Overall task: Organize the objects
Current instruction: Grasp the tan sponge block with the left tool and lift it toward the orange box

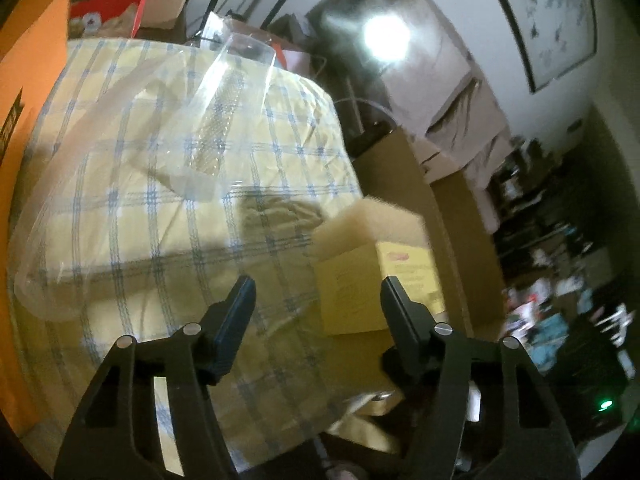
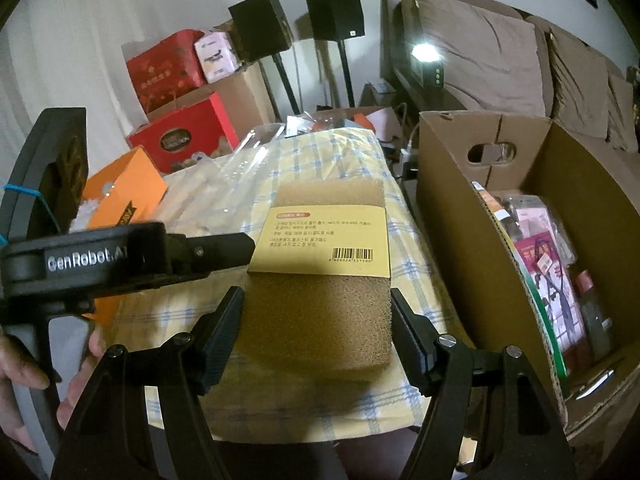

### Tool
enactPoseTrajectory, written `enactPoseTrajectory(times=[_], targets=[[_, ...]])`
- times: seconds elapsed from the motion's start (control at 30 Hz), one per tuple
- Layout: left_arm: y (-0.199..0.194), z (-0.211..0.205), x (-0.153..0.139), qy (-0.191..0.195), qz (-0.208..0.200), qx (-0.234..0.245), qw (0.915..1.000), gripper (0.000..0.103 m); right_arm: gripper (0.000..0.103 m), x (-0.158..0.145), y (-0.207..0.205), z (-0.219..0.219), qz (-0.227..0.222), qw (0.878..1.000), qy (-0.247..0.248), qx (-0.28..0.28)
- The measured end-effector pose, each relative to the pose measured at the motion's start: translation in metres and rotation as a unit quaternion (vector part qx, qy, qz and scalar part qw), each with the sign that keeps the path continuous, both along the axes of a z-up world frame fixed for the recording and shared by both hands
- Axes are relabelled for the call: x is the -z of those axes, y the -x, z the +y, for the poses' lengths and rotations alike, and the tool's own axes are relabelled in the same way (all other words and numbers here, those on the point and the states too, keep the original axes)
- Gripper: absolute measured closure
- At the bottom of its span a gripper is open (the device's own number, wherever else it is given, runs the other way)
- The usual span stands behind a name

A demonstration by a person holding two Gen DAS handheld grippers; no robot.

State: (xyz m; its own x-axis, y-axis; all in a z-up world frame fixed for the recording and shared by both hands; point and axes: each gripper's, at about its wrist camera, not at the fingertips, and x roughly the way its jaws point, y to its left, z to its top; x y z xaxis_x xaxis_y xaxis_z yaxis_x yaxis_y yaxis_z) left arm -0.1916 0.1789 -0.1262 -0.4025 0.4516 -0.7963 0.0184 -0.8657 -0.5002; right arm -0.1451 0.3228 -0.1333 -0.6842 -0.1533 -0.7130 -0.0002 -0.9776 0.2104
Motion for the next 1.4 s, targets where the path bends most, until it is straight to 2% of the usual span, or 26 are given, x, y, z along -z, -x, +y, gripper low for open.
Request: enactPoseTrajectory(times=[0.23, 0.33, 0.7, 1.17, 1.4], targets=[[-0.007, -0.006, -0.004, -0.029, 0.003, -0.005, 0.9996, 0.039, 0.031, -0.011, -0.007, -0.021, 0.008, 1.0, 0.014, -0.027], [-0.01, -0.011, -0.007, -0.043, 0.005, -0.005, 0.9991, 0.048, 0.031, -0.016, -0.007, -0.035, 0.01, 0.999, 0.015, -0.043], [-0.025, -0.04, -0.037, -0.043, 0.034, -0.03, 0.9981, 0.05, 0.031, -0.036, -0.008, -0.073, 0.025, 0.997, 0.003, -0.076], [-0.057, -0.104, -0.099, -0.006, 0.089, -0.074, 0.9932, 0.05, 0.031, -0.084, -0.003, -0.129, 0.063, 0.987, 0.009, -0.149], [-0.07, -0.149, -0.116, 0.021, 0.093, -0.101, 0.9903, 0.048, 0.031, -0.097, 0.006, -0.177, 0.073, 0.977, 0.011, -0.198]])
